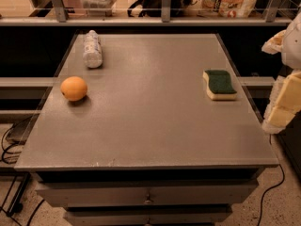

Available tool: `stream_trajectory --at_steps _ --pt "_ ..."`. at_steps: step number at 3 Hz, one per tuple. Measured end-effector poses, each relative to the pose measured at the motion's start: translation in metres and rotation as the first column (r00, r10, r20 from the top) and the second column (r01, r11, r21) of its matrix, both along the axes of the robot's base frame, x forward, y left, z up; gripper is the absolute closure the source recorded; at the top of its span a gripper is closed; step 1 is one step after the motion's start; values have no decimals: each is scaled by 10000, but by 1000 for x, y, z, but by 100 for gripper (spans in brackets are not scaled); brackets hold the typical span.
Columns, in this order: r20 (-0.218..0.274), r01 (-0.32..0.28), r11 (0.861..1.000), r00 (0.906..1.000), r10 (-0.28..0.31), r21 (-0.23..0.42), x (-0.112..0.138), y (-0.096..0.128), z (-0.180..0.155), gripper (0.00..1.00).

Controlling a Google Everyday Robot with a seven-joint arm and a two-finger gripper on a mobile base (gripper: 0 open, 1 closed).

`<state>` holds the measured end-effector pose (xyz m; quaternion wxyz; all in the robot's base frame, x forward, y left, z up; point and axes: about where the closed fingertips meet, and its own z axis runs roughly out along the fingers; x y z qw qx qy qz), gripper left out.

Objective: Move sponge near orange

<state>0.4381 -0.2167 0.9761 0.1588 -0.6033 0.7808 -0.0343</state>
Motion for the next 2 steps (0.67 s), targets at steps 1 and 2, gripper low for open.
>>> stream_trajectory --at_steps 1,2 --pt "45 15 10000 10000 -15 19 0 0 1 0" --pt "264 160 9993 9995 -170 348 12 6 -3 0"
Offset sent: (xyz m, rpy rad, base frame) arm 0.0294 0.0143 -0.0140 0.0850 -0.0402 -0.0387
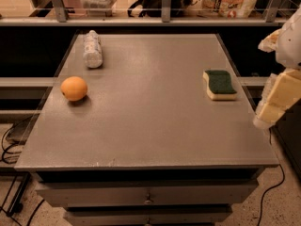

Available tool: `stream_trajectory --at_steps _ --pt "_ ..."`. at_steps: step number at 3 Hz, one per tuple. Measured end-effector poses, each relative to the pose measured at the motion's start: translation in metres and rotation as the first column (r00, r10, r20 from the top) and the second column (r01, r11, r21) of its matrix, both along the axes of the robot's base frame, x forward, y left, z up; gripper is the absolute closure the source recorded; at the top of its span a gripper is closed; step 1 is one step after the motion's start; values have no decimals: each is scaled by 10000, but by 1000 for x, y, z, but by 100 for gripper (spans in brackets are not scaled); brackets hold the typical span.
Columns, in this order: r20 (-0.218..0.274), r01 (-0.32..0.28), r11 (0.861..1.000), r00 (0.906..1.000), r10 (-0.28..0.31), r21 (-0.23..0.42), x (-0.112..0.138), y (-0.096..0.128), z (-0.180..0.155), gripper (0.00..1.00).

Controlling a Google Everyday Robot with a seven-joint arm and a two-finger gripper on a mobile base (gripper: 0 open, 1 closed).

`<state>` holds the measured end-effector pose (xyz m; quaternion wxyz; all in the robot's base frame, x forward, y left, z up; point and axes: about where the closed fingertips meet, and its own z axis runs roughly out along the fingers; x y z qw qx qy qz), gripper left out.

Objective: Move sponge near orange

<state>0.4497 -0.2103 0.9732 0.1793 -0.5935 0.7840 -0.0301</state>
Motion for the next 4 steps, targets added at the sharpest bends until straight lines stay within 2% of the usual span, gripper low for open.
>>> stream_trajectory --at_steps 2,3,4 --pt "-284 107 9976 9996 -88 685 35 14 -36 0" --pt "-284 108 9976 9996 -88 686 36 14 -36 0" --pt "-250 716 9879 9973 -688 1374 45 14 -42 0"
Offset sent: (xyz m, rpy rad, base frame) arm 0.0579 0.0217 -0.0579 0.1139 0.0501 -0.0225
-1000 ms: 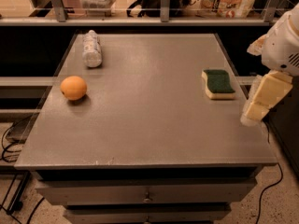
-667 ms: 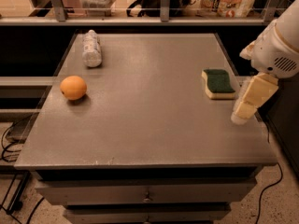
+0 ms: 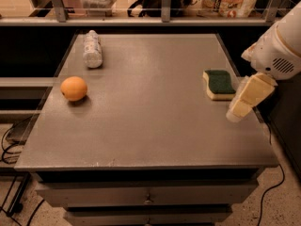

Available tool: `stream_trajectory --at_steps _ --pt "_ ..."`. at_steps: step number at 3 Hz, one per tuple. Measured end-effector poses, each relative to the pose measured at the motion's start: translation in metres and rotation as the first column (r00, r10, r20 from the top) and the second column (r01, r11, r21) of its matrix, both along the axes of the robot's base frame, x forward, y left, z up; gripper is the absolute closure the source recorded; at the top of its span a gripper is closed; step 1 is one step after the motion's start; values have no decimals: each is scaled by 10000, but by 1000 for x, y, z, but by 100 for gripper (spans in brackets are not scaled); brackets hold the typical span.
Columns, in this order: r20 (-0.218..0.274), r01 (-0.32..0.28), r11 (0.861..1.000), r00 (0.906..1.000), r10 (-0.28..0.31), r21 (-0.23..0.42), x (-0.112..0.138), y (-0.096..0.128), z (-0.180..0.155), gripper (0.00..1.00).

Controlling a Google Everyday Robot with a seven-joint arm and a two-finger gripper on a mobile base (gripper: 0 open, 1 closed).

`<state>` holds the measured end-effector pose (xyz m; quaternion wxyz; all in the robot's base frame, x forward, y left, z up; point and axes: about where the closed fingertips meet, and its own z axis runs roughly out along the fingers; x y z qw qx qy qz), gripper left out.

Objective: Move sponge near orange

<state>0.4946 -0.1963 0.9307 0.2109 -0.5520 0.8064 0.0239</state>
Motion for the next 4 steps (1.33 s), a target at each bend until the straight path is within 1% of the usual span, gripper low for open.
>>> stream_trajectory --at_steps 1,2,3,4 --pt "-36 430 9961 9991 -428 764 19 3 -14 0" --pt "-142 967 9878 9953 -957 1223 40 5 -34 0" --pt "-442 1440 9761 9894 -1386 1628 59 4 -56 0" --pt "-807 1899 9636 9808 -1775 1884 73 0 -78 0"
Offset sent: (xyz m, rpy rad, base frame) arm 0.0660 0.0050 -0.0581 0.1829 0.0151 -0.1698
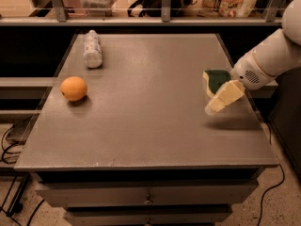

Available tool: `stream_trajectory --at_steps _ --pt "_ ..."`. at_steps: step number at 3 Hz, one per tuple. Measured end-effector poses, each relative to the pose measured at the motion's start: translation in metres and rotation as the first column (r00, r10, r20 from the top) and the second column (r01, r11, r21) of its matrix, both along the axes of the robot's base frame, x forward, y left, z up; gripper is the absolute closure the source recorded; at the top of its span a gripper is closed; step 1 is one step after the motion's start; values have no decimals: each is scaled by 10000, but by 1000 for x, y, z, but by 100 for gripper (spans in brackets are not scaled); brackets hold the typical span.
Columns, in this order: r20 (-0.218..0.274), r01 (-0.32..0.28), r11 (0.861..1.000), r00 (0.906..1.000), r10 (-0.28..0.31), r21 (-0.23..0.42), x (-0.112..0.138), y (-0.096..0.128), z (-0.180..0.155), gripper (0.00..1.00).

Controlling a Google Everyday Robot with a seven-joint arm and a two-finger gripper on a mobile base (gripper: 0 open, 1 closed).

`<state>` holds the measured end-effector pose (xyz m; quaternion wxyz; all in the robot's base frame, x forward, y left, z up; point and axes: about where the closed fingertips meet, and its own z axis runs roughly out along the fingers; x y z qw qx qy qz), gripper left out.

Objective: Move sponge near orange

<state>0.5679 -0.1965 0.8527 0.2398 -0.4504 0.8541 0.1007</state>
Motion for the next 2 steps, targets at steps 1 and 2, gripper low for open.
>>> stream_trajectory --at_steps 1,2 --pt "-407 381 9989 9985 -370 259 9 -3 -21 0" --pt "-623 646 9970 9961 -619 422 16 -6 -31 19"
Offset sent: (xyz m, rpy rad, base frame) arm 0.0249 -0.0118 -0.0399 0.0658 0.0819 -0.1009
